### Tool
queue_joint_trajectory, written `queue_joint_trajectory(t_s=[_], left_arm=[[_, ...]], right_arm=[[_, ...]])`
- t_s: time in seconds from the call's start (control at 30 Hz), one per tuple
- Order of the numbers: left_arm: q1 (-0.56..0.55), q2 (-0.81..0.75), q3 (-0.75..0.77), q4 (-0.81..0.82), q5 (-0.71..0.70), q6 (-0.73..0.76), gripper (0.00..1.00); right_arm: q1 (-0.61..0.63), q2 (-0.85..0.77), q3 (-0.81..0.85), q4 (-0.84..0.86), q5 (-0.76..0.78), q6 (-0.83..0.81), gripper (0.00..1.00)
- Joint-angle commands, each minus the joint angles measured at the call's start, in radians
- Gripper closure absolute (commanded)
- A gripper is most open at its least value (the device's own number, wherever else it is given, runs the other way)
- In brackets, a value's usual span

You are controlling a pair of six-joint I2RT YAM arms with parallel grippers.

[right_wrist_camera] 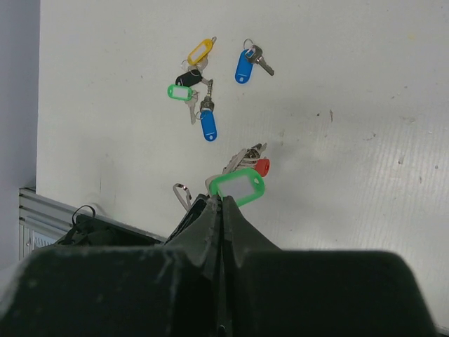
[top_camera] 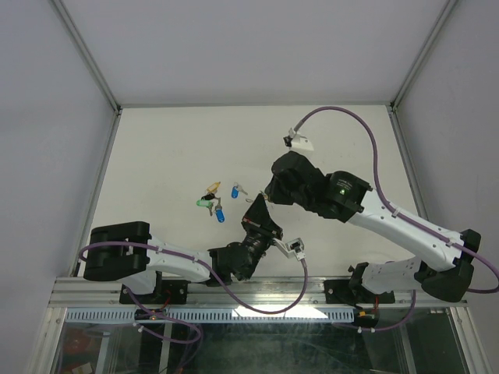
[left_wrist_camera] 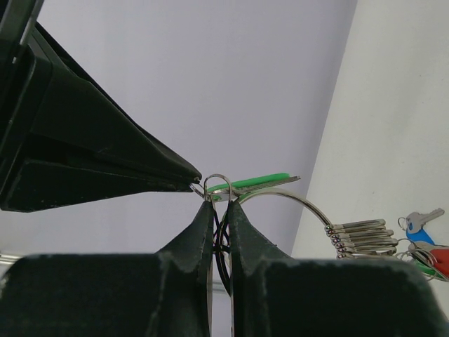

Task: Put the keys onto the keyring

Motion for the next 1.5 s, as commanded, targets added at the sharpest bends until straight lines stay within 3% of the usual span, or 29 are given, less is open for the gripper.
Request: queue_joint_trajectory(t_s=[0.0, 0.53, 1.47], left_arm=[[0.002, -0.045, 0.035, 0.035, -0.003, -0.015, 1.0], [0.002, -0.043, 0.036, 0.021, -0.003, -0.024, 1.0], [0.005, -0.043, 0.038, 0.027, -0.006, -0.023, 1.0]], right_arm=[[0.007, 0.001, 0.036, 0.025, 0.023, 0.022, 1.0], [0.008, 0.007, 0.051, 0.001, -0.033, 0.022, 1.0], [0.02, 0.019, 0.069, -0.121, 0.002, 0.061, 1.0]])
